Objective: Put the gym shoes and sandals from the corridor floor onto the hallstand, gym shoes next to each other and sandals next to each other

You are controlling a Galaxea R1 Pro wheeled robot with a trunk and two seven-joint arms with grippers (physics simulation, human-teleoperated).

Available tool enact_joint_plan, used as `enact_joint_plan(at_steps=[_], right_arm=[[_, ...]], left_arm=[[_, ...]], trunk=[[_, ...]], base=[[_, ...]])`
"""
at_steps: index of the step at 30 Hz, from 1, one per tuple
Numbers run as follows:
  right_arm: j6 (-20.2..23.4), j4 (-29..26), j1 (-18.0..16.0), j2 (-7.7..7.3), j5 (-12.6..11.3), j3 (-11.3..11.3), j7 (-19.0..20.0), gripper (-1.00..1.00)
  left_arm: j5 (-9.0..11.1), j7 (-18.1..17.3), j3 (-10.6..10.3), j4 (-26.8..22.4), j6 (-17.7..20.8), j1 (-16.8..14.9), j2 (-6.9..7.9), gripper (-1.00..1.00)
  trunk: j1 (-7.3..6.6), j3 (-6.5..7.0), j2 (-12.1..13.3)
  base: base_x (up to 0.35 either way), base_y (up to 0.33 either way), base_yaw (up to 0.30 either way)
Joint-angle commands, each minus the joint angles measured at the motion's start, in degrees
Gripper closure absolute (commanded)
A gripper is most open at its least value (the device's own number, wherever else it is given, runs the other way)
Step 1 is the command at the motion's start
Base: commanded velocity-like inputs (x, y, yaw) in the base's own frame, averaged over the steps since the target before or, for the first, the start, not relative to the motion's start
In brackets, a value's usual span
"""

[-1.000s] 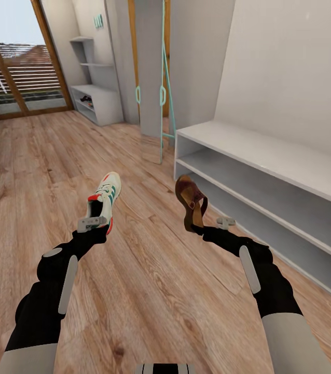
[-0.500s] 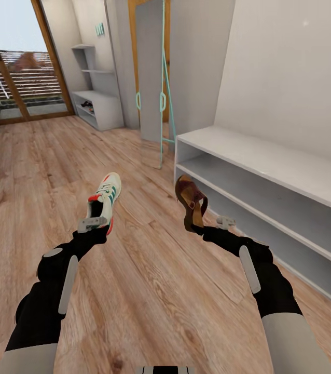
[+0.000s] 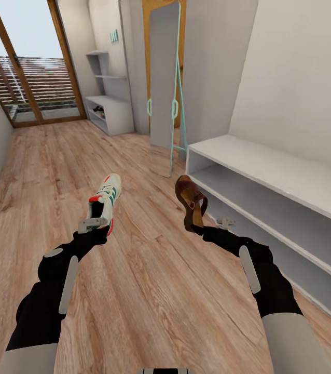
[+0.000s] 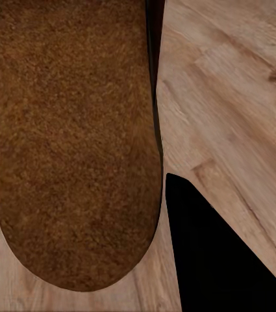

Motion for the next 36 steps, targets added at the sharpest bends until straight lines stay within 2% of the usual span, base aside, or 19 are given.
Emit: enact_joint_plan(at_steps=[1, 11, 36], right_arm=[[0.5, -0.1, 0.0, 0.05, -0.5, -0.2, 0.1, 1.0], [0.5, -0.1, 0.0, 0.05, -0.5, -0.2, 0.0, 1.0], [0.5, 0.0, 0.0, 0.07, -0.5, -0.2, 0.0, 1.0]], left_arm=[[0.0, -0.4, 0.1, 0.0, 0.3, 0.0, -0.07, 1.0], [0.0, -0.4, 0.1, 0.0, 0.3, 0.0, -0.09, 1.0], [0.1, -0.4, 0.1, 0.0, 0.3, 0.0, -0.16, 1.0]], trunk=[[0.03, 0.02, 0.0], [0.03, 0.74, 0.0], [0.03, 2.49, 0.0]], base=[[0.346, 0.0, 0.215], [0.341, 0.07, 0.216], [0.291, 0.18, 0.22]])
